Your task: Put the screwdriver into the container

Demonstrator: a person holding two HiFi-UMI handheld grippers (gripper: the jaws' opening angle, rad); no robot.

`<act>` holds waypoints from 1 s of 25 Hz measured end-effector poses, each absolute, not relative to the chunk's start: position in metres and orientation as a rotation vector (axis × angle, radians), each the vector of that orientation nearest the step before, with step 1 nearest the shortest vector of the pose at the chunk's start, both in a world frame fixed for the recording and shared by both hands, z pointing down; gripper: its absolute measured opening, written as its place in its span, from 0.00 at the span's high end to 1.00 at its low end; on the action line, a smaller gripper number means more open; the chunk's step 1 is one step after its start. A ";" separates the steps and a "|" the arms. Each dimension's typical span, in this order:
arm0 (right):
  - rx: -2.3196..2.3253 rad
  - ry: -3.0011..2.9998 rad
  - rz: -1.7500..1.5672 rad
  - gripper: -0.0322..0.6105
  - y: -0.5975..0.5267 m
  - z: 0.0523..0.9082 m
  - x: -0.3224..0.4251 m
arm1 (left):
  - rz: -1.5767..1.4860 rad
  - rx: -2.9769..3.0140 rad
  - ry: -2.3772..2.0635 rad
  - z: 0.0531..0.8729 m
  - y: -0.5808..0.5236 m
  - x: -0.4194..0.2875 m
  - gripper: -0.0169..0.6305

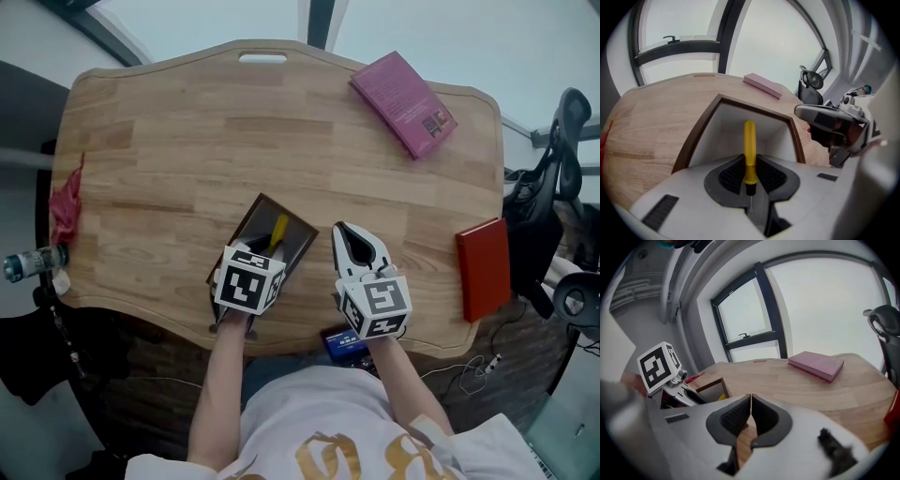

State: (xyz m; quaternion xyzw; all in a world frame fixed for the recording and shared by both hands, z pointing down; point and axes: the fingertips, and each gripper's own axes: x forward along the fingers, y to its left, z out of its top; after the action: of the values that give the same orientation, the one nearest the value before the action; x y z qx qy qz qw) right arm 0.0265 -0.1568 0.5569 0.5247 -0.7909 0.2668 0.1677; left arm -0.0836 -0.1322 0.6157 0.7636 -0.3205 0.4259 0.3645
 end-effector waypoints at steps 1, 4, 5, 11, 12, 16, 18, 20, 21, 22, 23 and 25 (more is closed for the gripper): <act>1.494 -2.248 0.760 0.90 -0.157 0.558 0.027 | 1.099 1.964 -0.822 0.617 -0.132 -0.083 0.85; 1.496 -2.244 0.765 0.90 -0.158 0.560 0.029 | 1.109 1.962 -0.811 0.618 -0.131 -0.082 0.85; 1.496 -2.243 0.766 0.90 -0.158 0.560 0.030 | 1.114 1.960 -0.808 0.619 -0.131 -0.082 0.85; 1.497 -2.241 0.775 0.90 -0.160 0.562 0.031 | 1.150 1.935 -0.788 0.626 -0.128 -0.082 0.85; 1.498 -2.240 0.775 0.90 -0.160 0.562 0.031 | 1.154 1.930 -0.787 0.627 -0.128 -0.082 0.85; 1.504 -2.233 0.782 0.90 -0.160 0.564 0.034 | 1.174 1.913 -0.774 0.632 -0.128 -0.083 0.85; 1.504 -2.231 0.785 0.90 -0.160 0.565 0.034 | 1.185 1.901 -0.764 0.636 -0.127 -0.083 0.85; 1.505 -2.230 0.788 0.90 -0.159 0.565 0.034 | 1.203 1.885 -0.756 0.639 -0.125 -0.083 0.85; 1.504 -2.231 0.789 0.90 -0.159 0.566 0.034 | 1.213 1.876 -0.755 0.640 -0.124 -0.084 0.85; 1.504 -2.231 0.789 0.90 -0.158 0.566 0.034 | 1.223 1.868 -0.755 0.641 -0.124 -0.084 0.85; 1.504 -2.231 0.789 0.90 -0.158 0.566 0.033 | 1.231 1.862 -0.756 0.642 -0.124 -0.085 0.85; 1.505 -2.232 0.789 0.90 -0.157 0.566 0.033 | 1.242 1.854 -0.757 0.643 -0.124 -0.085 0.85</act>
State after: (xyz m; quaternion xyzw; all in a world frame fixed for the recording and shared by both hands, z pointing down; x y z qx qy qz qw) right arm 0.0330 -0.1566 0.5655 0.5289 -0.7844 0.2774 0.1677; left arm -0.0853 -0.1241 0.6432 0.7269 -0.2968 0.4870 0.3825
